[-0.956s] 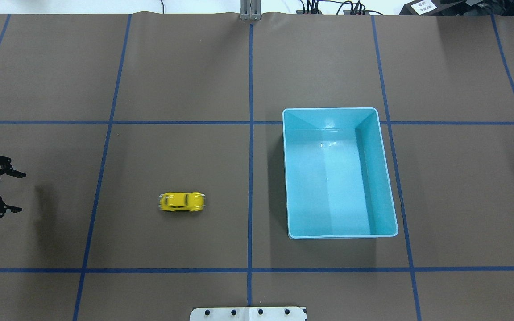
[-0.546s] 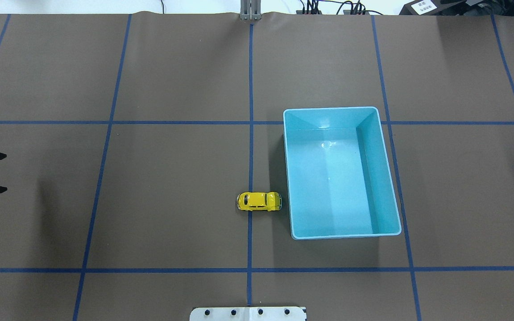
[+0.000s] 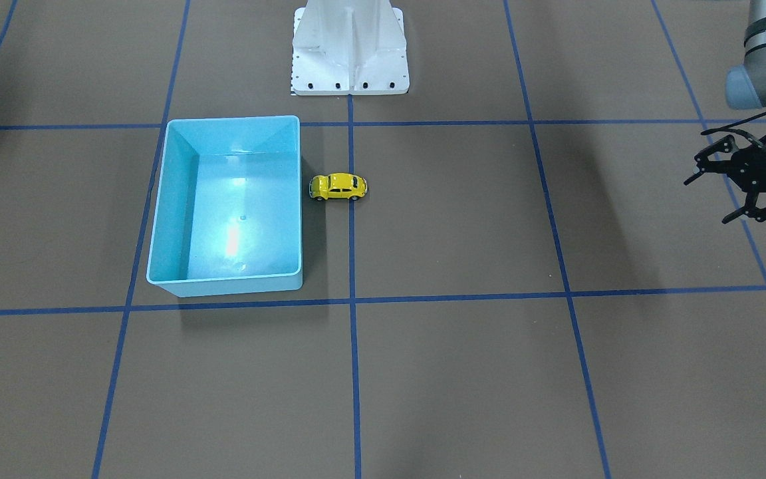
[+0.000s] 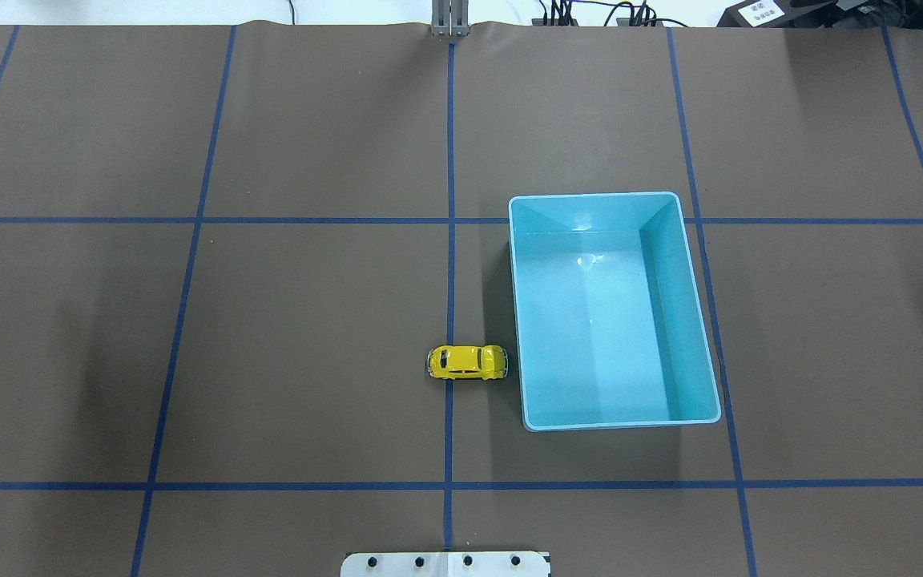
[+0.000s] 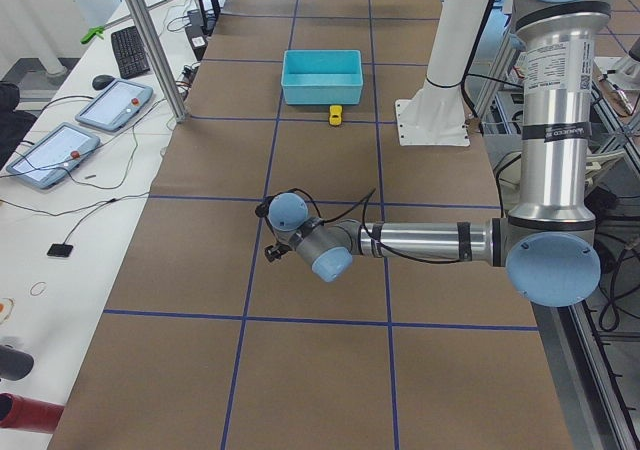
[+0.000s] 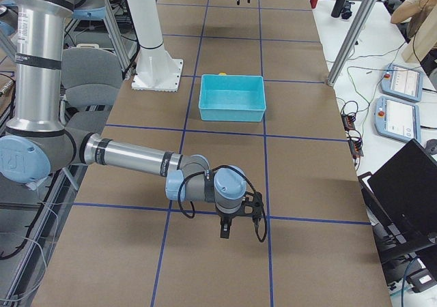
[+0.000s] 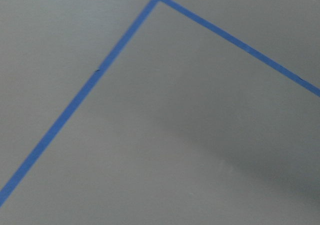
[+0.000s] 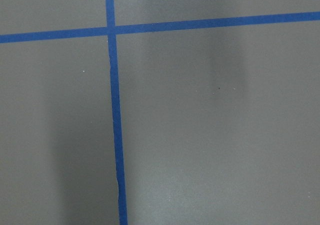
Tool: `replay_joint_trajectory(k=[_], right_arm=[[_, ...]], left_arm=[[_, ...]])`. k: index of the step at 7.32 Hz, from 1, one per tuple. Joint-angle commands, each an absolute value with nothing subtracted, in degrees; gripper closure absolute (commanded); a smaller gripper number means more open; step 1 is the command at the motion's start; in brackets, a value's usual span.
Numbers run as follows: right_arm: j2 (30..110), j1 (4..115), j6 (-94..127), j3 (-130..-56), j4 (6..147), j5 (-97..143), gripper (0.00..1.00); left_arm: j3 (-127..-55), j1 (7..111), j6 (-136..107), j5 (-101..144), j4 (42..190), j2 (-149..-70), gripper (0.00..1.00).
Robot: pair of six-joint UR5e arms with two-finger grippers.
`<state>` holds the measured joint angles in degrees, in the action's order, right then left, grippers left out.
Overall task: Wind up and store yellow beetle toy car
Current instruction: 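Withdraw the left arm while the right arm reaches over the bin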
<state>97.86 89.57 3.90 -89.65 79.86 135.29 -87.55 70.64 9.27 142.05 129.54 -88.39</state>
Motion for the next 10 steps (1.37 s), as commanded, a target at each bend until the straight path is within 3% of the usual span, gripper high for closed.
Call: replay_joint_trajectory(k=[1, 5, 7, 10], right_arm=[[97.46, 88.33, 3.43, -94.45, 77.7, 134.3, 0.0], [93.02, 67.82, 3.6, -109.91, 82.23, 132.71, 0.0], [74.9, 59.99, 3.34, -113.11, 105.61, 131.5, 0.0], [60.94, 49.52, 3.16, -112.33, 111.27, 121.13, 0.0]], left_arm=[[-87.37, 76.0, 9.05, 141.42, 111.78, -92.18, 0.0], [-87.19, 81.01, 5.66, 133.86, 96.53, -92.9, 0.0], [-87.01, 83.57, 1.6, 133.77, 96.24, -92.11, 0.0], [-88.15, 88.23, 1.58, 133.77, 91.06, -92.2, 0.0]])
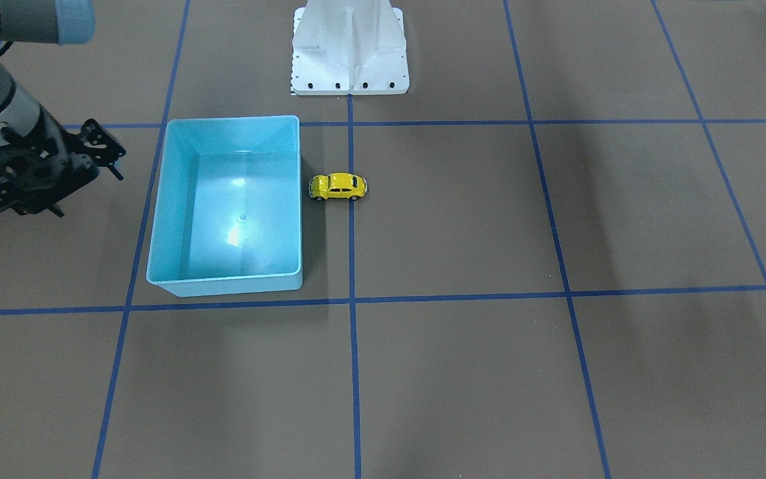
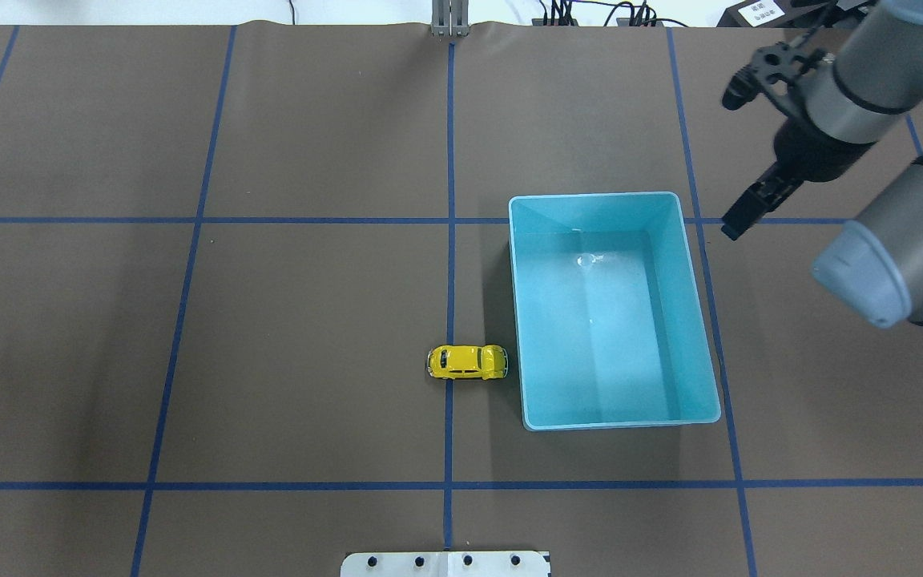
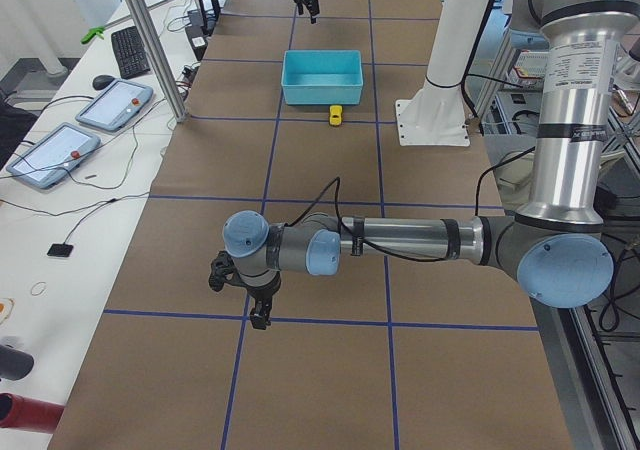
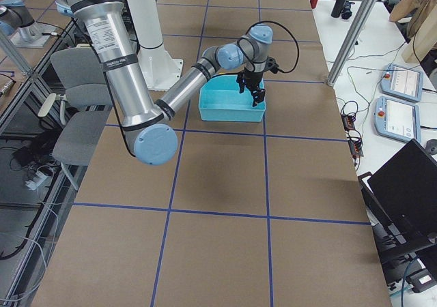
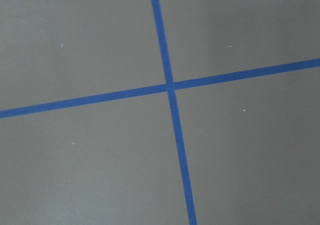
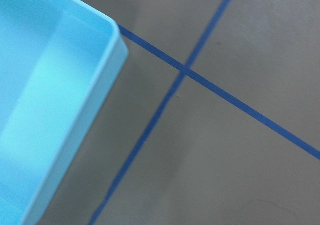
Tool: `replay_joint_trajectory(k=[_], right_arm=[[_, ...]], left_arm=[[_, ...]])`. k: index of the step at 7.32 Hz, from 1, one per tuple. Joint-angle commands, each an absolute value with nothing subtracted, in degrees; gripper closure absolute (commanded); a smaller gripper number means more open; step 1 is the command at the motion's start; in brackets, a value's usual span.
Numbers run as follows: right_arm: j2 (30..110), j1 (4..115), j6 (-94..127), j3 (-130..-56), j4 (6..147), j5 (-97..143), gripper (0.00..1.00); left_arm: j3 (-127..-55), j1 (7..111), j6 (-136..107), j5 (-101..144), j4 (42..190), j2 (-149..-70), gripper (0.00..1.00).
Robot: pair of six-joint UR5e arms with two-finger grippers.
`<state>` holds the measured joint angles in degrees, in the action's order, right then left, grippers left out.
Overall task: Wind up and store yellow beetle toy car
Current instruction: 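Withdraw the left arm while the right arm reaches over the bin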
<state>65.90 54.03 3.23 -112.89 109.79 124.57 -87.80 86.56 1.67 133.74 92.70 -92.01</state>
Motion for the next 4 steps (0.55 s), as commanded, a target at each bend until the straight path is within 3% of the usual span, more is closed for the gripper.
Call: replay_joint_trajectory(k=[1, 2, 3, 4], right_arm=[[58.65, 47.57, 2.47, -111.98, 111.18, 121.2, 0.0], [57.14, 41.11, 4.03, -111.71, 111.53, 120.77, 0.09], [53.91, 38.09, 4.48, -110.84, 111.53, 116.06, 0.09], [50.83, 34.84, 3.61, -109.26, 111.1, 114.71, 0.01]], left_arm=[[-88.33, 88.33, 1.67, 133.6, 91.05, -92.46, 0.0], [-88.5, 88.5, 1.58, 133.68, 91.05, -92.37, 0.0], [-88.51, 88.68, 1.15, 133.68, 90.97, -92.37, 0.0], [-88.42, 88.77, -2.51, 133.94, 90.97, -92.2, 0.0]])
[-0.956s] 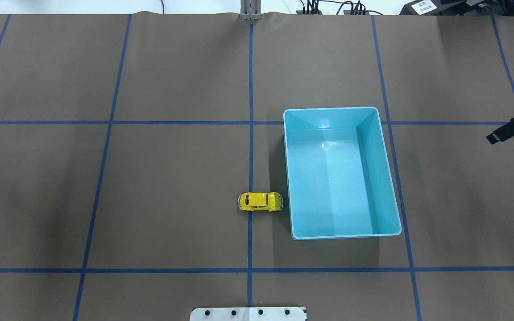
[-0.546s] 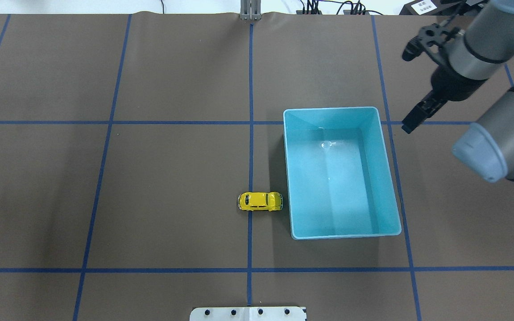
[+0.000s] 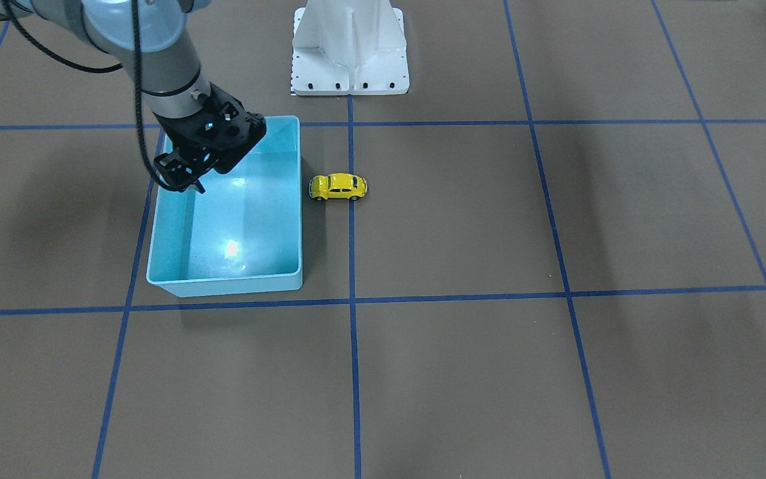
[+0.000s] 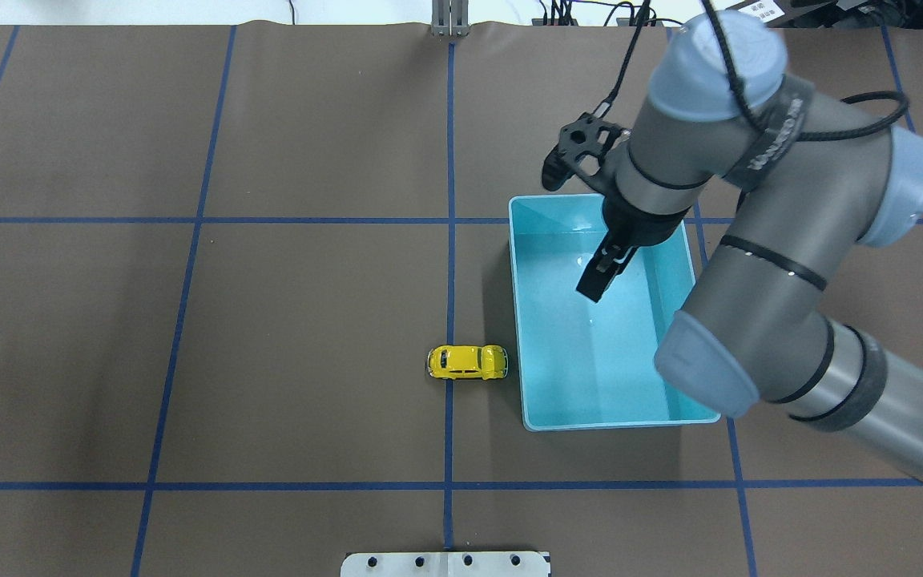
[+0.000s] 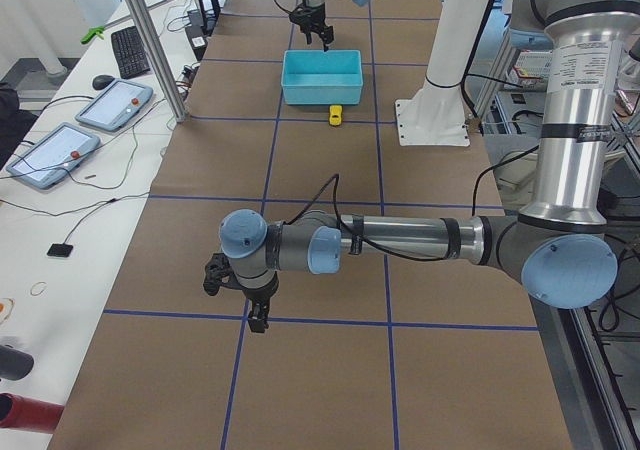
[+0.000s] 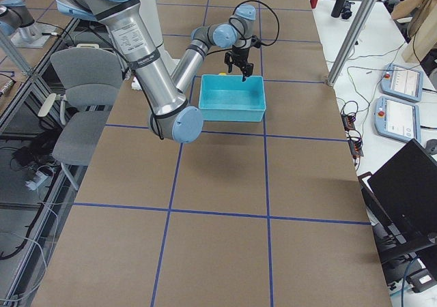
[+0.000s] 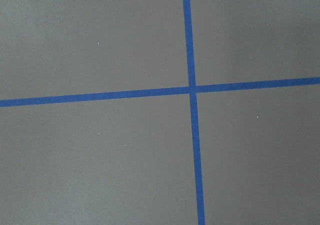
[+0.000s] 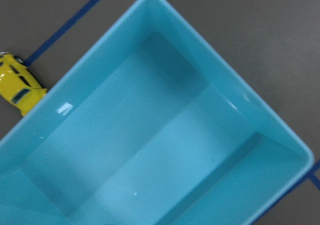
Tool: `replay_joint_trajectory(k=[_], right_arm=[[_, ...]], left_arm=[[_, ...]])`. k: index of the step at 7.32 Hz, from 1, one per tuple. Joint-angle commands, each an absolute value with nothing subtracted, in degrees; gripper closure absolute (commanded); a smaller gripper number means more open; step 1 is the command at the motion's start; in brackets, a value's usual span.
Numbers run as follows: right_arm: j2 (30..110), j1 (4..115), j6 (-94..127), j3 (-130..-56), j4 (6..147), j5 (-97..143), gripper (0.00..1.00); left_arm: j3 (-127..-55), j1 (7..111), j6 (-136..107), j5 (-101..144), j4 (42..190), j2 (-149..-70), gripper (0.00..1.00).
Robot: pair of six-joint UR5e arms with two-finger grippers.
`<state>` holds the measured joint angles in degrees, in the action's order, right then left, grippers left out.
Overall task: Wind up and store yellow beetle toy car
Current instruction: 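Lower the right gripper onto the yellow car beside the bin and grasp it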
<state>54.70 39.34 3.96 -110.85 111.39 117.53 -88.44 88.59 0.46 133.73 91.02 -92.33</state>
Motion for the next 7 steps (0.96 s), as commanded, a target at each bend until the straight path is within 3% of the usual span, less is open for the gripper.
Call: replay_joint_trajectory(k=[1, 3, 7], right_arm=[[48.19, 31.85, 2.65, -107.86, 110.83, 113.22, 0.01], [45.08, 28.85, 1.59, -99.54, 98.71, 110.85, 0.01], [48.6, 24.08, -10.75, -100.54, 94.75, 104.86, 0.01]], left_arm=[[-88.33, 88.68, -5.07, 133.68, 91.31, -92.63, 0.0], [-88.15, 88.68, -5.19, 132.36, 90.88, -92.63, 0.0], [-87.71, 88.86, -5.19, 132.36, 91.14, -91.58, 0.0]])
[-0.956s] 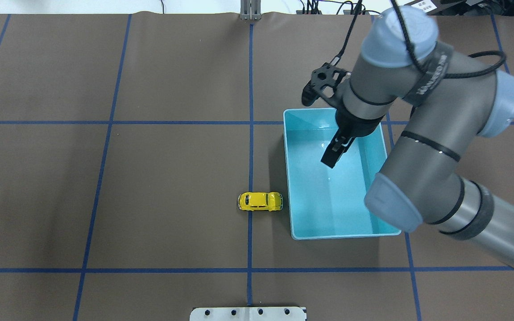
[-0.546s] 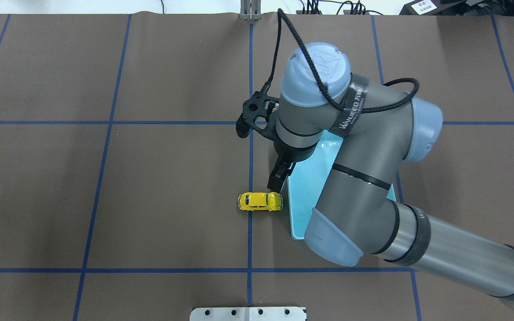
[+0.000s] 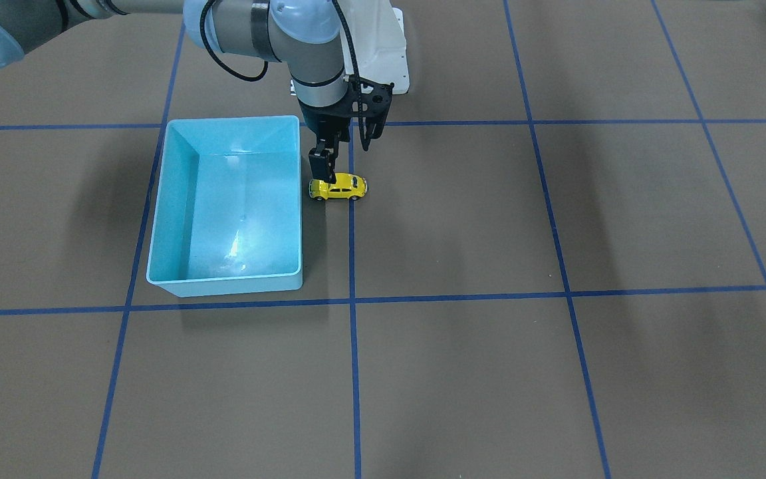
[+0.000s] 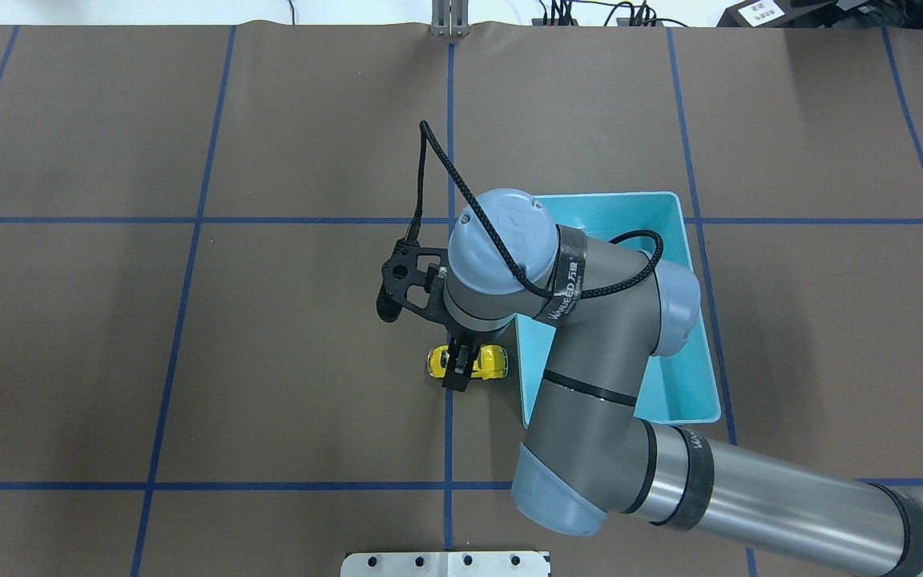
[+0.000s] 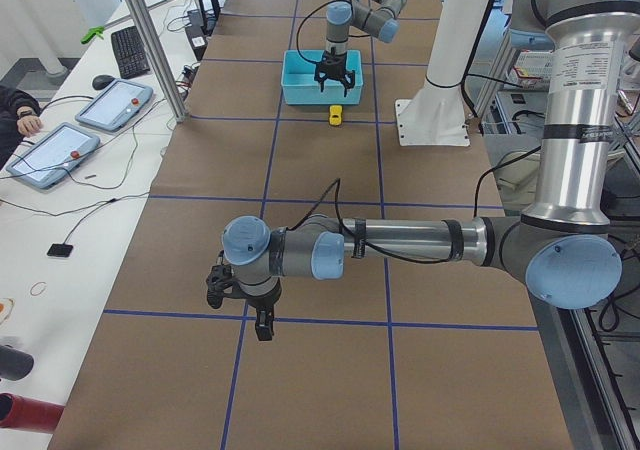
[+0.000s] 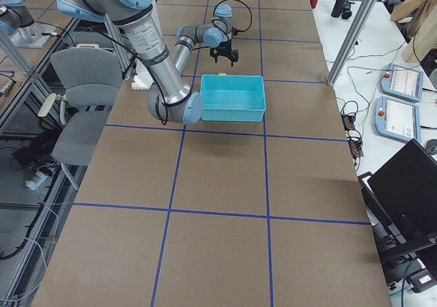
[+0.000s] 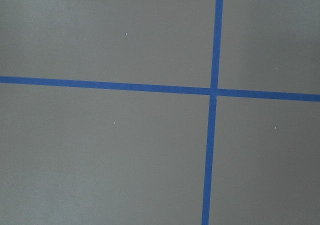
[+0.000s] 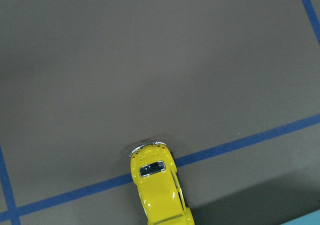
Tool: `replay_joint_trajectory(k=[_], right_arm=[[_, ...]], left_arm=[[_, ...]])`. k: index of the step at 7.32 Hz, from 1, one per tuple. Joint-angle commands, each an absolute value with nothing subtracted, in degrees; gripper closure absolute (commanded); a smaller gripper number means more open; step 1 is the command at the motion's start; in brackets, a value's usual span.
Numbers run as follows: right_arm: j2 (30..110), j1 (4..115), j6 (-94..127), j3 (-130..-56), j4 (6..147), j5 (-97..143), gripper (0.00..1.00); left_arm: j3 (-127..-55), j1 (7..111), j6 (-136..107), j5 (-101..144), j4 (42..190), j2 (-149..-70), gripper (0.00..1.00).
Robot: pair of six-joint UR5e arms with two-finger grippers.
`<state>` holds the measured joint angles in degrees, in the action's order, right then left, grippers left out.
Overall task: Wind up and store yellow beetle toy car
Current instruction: 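Lower the right gripper onto the yellow car beside the bin and grasp it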
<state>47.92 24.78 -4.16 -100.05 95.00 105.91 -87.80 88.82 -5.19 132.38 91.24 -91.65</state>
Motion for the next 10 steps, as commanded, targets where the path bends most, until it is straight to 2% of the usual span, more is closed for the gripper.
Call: replay_joint_trajectory(k=[1, 10], right_arm=[[50.08, 23.21, -16.81, -100.29, 94.66, 104.16, 0.01], [48.43, 22.32, -24.17, -92.12, 90.47, 102.92, 0.02]], left_arm=[[-87.8, 88.86, -5.19, 132.28, 91.14, -91.58, 0.0], [-88.42, 88.86, -2.74, 132.72, 91.5, -90.61, 0.0]])
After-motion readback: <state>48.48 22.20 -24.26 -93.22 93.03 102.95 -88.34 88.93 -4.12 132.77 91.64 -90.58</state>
